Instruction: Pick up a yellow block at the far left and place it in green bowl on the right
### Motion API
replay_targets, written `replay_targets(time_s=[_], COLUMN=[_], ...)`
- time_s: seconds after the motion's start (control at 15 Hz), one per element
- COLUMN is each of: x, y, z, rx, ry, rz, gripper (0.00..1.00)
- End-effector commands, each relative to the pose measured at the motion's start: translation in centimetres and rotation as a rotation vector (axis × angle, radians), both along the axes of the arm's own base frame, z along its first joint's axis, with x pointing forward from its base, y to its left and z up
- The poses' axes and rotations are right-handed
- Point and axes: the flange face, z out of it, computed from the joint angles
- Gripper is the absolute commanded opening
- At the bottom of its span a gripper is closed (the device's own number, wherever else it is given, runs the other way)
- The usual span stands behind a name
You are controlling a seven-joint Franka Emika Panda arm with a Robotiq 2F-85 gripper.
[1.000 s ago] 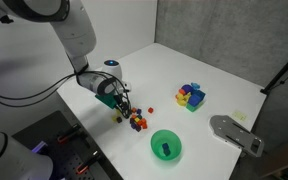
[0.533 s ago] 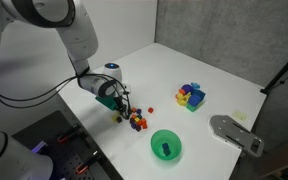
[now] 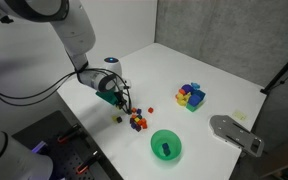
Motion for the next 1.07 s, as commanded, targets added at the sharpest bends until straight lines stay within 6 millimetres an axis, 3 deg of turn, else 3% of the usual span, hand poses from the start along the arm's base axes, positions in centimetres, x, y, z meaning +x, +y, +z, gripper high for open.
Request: replay_targets(time_s=[0.0,0.2,0.33,1.0], x=[0.2,0.3,0.1,-2.1], y=[-1.2,-4.3,-7.4,-27.4], z=[4.7,7.5,8.8,11.0], rx=[-0.029,-0.053,-0.079,-0.220], ry=[-0.001,0.007,0.012,0.031], rz=[-0.017,-0.047,-0.079,-0.343], gripper=[0.10,0.10,0.10,0.10])
